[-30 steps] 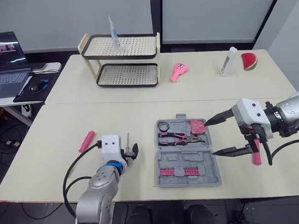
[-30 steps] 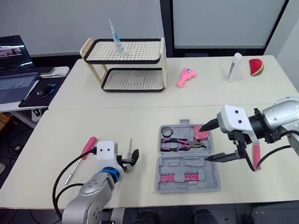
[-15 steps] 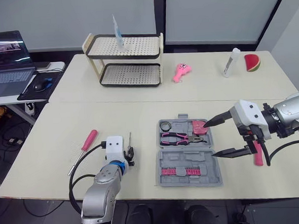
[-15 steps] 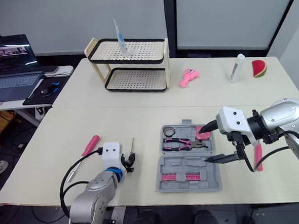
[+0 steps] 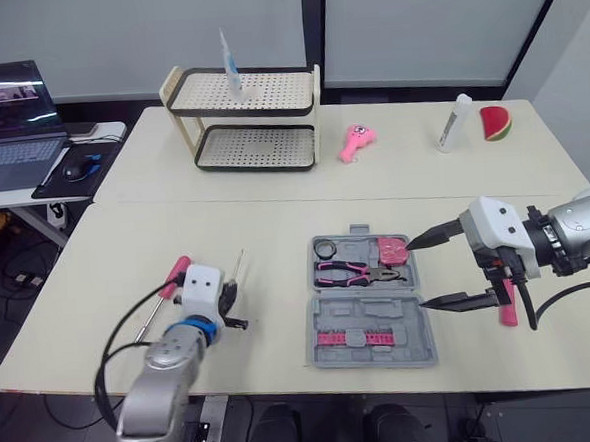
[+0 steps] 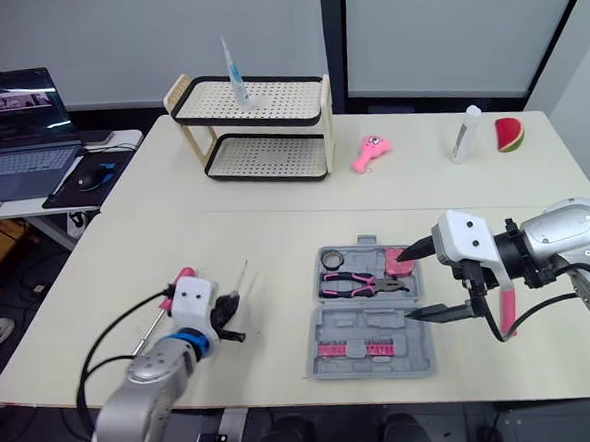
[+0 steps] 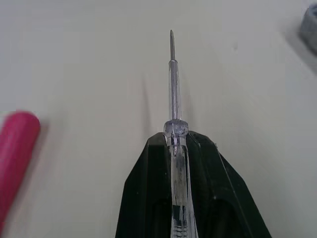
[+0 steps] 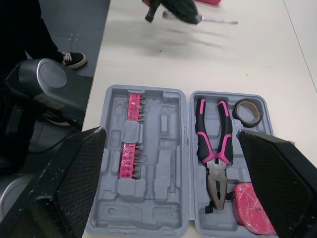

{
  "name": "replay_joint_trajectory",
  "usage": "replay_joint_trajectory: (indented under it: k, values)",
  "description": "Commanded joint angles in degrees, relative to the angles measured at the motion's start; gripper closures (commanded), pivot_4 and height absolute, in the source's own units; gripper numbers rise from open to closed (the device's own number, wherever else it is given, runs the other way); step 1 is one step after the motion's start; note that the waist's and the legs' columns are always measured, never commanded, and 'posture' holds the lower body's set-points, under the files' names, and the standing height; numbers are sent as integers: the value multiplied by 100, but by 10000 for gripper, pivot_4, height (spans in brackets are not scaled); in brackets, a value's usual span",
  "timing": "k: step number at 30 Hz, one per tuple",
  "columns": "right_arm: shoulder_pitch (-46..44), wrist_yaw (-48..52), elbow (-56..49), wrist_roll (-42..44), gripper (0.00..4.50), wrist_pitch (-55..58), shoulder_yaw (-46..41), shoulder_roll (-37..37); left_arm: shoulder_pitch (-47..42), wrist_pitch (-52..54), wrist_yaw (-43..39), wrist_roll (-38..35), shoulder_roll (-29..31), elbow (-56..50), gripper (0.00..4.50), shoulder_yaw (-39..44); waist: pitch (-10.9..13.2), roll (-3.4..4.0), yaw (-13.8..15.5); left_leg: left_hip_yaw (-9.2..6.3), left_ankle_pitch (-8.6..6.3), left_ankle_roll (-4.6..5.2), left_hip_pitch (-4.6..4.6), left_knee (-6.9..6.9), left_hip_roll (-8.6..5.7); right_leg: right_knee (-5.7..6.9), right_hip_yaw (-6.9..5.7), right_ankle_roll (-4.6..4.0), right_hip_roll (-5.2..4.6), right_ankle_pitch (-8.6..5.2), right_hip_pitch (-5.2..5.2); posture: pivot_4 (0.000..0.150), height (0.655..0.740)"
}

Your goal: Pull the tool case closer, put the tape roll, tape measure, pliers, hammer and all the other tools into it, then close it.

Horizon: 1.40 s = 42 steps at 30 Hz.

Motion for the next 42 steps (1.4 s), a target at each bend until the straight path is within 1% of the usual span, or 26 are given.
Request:
replay_joint_trajectory:
  k: [1,4,8,11,13,15,17,22,30,42]
  values:
    - [233,-183,-327,110,0,141,-438,-172,-498,-736,-1455,-335,603,-294,43274,-383,1,-1,27,-4,0,0,-2,0,0,-4,-5,0,0,0,1,1500,7400]
    - [518,-323,-536,165,0,309,-651,-248,-1047,-1107,-2511,-455,1030,-126,43274,-801,1,1,19,2,0,0,-3,-1,-1,-8,-6,0,1,0,1,1500,7400]
    - [943,-550,-858,224,0,550,-913,-300,-1896,-1159,-3361,-432,1148,256,43274,-1429,2,2,-18,2,0,0,-5,-2,1,-10,-6,0,13,0,-1,1500,7400]
    - [1198,-783,-1092,244,0,753,-1002,-299,-2514,-1324,-3831,-117,1054,677,43274,-2018,3,1,-26,2,0,1,-6,-2,0,-7,-5,0,29,0,-1,1500,7400]
    - [1390,-934,-1227,151,0,849,-986,-348,-2939,-1280,-4072,32,862,1040,43274,-2399,3,2,-29,6,0,1,-5,-1,0,-5,-5,0,32,0,0,1500,7400]
    - [1653,-1065,-1336,-18,0,916,-966,-447,-3340,-1276,-4331,329,667,1391,43274,-2889,3,0,-21,7,0,1,-6,0,-1,-2,-7,1,32,0,-2,1500,7400]
    - [1890,-1158,-1398,-109,0,968,-986,-523,-3532,-1246,-4371,548,495,1612,43274,-3138,4,0,-11,5,0,1,-10,3,-5,-4,-12,1,32,0,-2,1500,7400]
    - [2204,-1271,-1480,-231,0,899,-1001,-568,-3778,-1138,-4235,964,61,2076,43274,-3452,5,-3,-30,13,-1,2,-9,3,0,-2,-8,1,34,-1,-7,1500,7400]
    - [2420,-1334,-1468,-379,0,767,-989,-580,-3733,-1022,-3986,1453,-413,2639,43274,-3741,5,-3,-23,9,0,2,-8,6,-2,3,-6,1,35,-1,-5,1500,7400]
    - [2482,-1275,-1313,-540,0,552,-935,-578,-3597,-783,-3847,1768,-701,2708,43274,-3850,5,-3,-22,8,0,2,-8,8,-3,4,-5,1,34,-1,-4,1500,7400]
